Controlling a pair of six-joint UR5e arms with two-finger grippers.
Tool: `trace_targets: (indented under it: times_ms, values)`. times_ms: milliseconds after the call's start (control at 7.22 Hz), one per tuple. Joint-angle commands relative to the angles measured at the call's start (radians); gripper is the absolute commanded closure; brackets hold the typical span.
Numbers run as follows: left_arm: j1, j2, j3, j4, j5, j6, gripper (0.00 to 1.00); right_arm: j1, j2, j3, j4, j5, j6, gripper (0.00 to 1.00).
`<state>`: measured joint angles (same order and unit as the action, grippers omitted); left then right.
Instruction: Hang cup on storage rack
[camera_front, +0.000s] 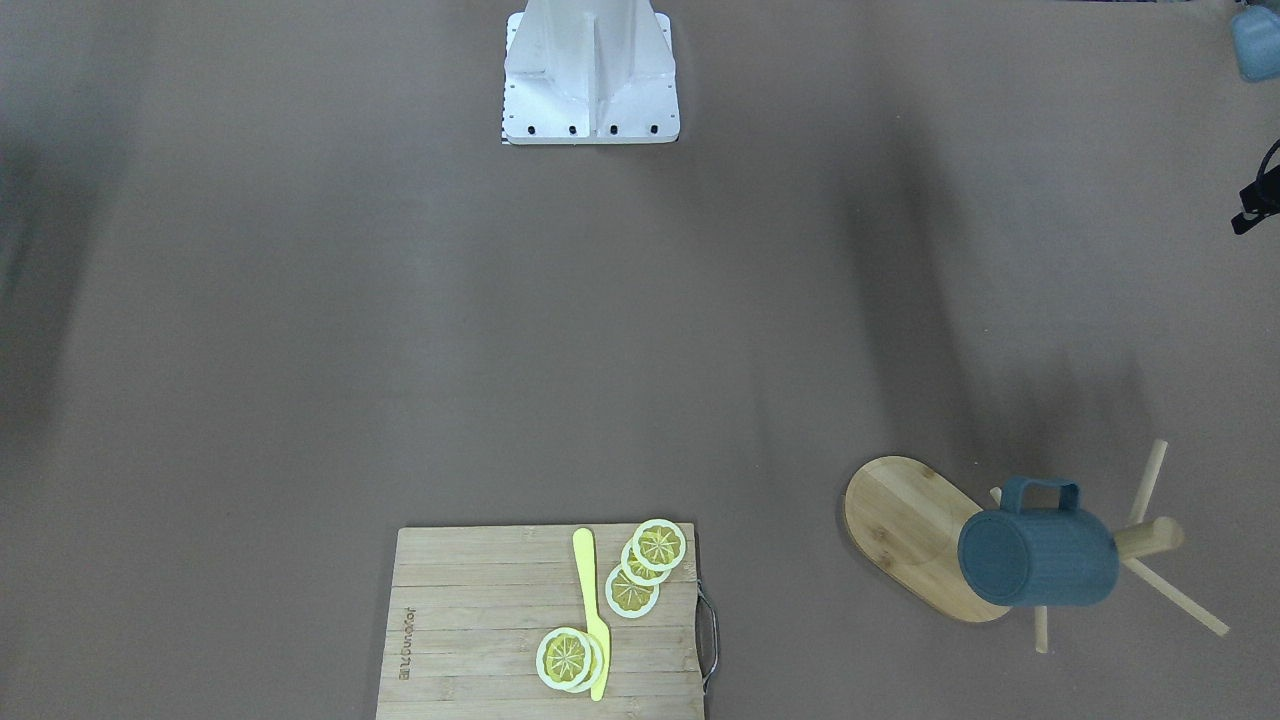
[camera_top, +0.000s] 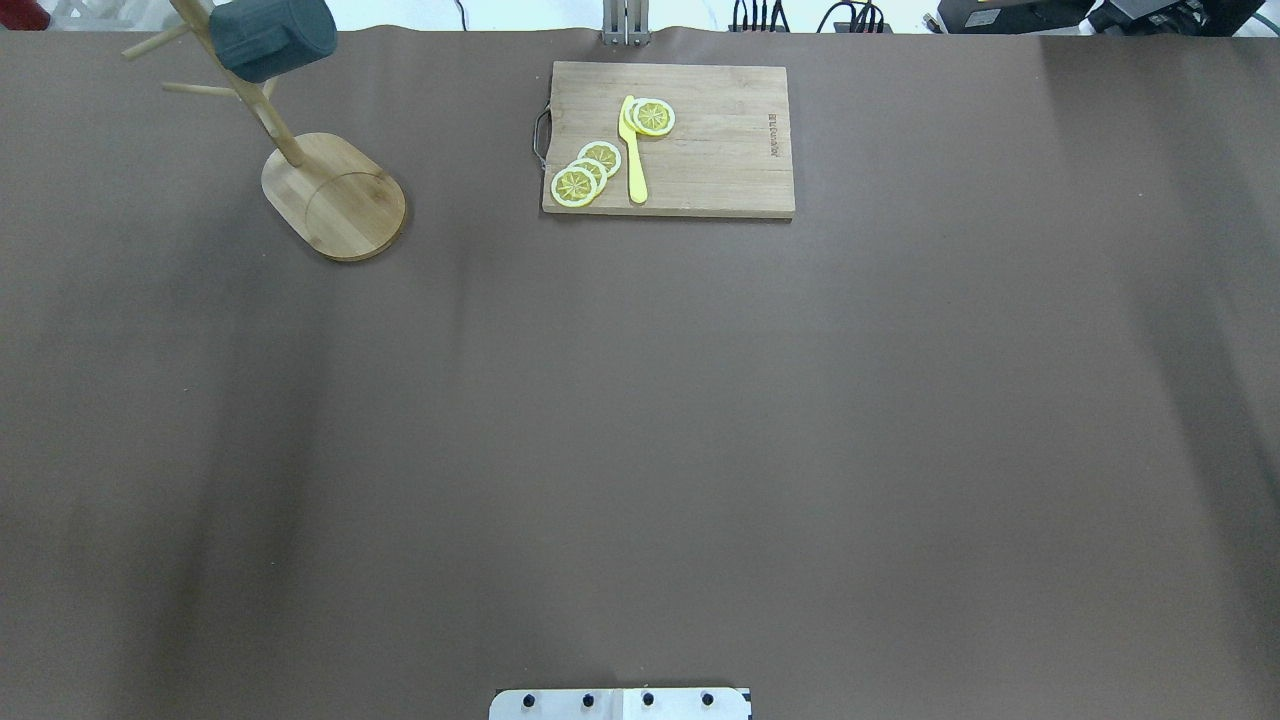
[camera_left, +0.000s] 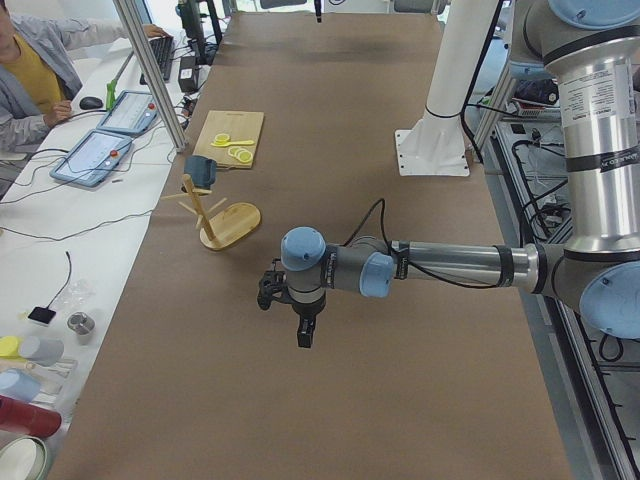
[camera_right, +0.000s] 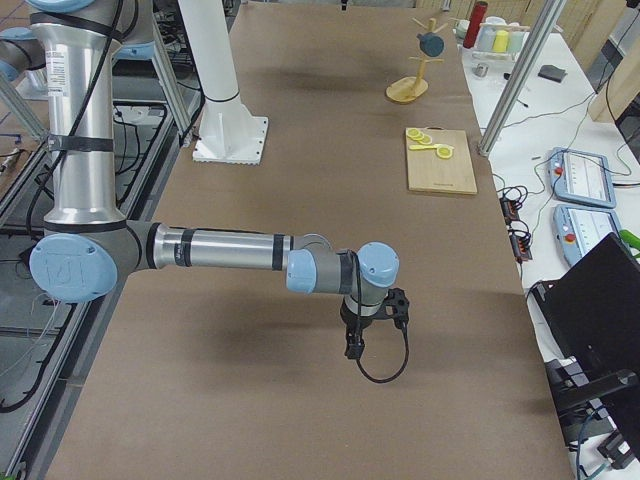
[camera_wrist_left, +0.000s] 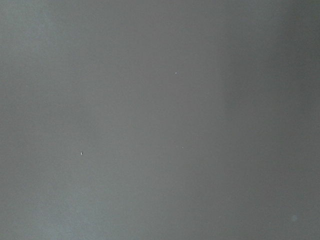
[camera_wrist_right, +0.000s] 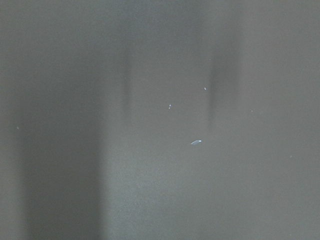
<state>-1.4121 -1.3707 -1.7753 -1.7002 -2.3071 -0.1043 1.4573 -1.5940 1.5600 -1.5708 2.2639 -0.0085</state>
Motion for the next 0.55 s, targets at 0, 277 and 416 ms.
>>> trace_targets:
  times_ms: [0, 277, 416]
  values:
    - [0.001, -0.005, 0.005, -0.006, -0.003, -0.003, 0.02, 0.000, 0.011, -0.005, 0.000, 0.002, 0.001, 0.00]
    - [0.001, -0.017, 0.002, -0.006, -0.003, -0.003, 0.02, 0.000, 0.006, -0.001, 0.000, 0.003, 0.001, 0.00]
    - [0.001, -0.018, 0.003, -0.007, -0.003, -0.003, 0.02, 0.000, 0.006, -0.003, 0.000, 0.002, -0.001, 0.00]
